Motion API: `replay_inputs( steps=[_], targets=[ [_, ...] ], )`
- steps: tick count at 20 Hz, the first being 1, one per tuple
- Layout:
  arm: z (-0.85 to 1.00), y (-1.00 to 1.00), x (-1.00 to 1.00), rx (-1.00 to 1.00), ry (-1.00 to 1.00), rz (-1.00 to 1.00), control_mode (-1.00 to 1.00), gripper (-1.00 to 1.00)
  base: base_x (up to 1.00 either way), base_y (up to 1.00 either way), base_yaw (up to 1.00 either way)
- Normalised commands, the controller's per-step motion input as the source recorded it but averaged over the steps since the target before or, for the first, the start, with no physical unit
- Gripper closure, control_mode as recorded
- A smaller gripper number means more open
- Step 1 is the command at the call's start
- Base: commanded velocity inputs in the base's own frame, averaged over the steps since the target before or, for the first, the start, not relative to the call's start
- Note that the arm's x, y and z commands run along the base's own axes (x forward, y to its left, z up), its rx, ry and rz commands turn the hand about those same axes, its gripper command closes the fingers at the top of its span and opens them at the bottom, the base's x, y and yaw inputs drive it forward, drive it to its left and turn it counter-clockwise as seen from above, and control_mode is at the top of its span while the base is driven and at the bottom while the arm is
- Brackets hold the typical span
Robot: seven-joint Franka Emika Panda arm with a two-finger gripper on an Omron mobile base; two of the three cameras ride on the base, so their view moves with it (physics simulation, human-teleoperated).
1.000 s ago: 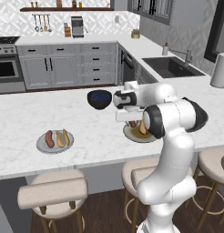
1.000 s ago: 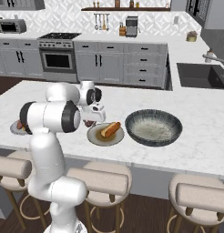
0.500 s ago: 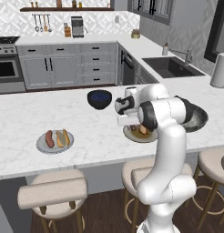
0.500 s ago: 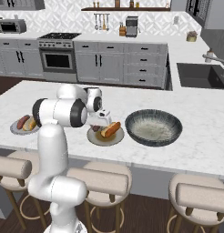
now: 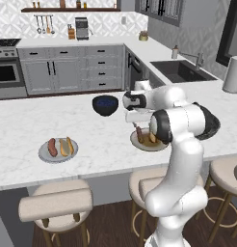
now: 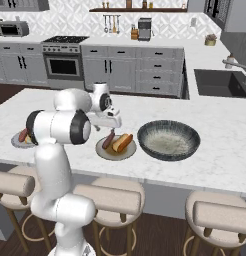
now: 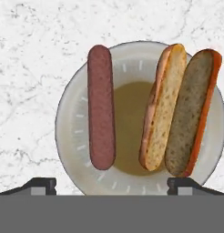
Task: Place one bun and one sausage from the bowl on each plate.
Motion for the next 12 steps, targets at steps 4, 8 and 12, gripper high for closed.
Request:
replay_inputs(
  steps=[4,8,12],
  targets=[
    [1.00,0.00,-1.00,0.00,-0.59,0.00,-1.00,-1.00,0.00,0.00,0.00],
    [1.00,0.02,-1.00,0.00,-0.56,0.00,-1.00,-1.00,0.00,0.00,0.00],
    [1.00,0.13,-1.00,0.00,-0.59,0.00,-1.00,-1.00,0.00,0.00,0.00]
  ],
)
